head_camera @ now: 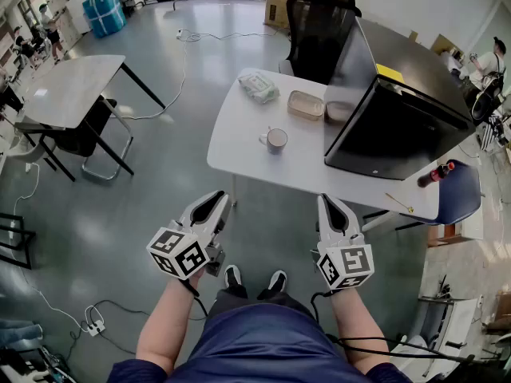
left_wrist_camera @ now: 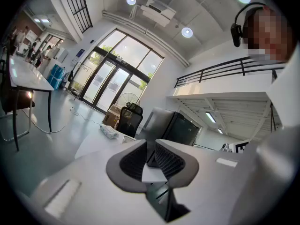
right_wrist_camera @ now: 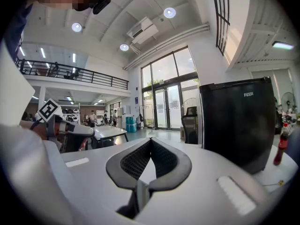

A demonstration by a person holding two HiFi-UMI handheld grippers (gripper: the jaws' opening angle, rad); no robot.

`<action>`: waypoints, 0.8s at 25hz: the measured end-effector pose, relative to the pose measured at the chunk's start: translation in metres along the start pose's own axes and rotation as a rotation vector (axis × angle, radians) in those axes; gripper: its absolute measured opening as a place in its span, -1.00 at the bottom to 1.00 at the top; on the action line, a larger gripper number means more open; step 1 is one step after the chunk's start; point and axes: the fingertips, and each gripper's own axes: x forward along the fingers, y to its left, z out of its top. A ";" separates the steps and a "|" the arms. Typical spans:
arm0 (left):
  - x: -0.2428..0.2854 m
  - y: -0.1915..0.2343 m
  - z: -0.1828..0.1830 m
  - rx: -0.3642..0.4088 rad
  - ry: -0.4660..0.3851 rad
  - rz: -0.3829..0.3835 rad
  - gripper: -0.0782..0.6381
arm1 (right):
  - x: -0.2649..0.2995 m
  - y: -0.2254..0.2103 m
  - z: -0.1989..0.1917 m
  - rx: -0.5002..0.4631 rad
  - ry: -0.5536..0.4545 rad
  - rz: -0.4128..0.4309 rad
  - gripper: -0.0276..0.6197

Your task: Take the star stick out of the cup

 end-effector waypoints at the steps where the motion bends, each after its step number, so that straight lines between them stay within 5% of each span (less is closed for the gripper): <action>1: 0.003 -0.003 -0.002 0.000 0.001 0.001 -0.63 | 0.000 -0.003 0.000 0.000 0.001 0.004 -0.90; 20: 0.030 -0.038 -0.026 -0.017 -0.015 0.112 -0.63 | 0.004 -0.045 -0.009 0.027 0.008 0.144 -0.90</action>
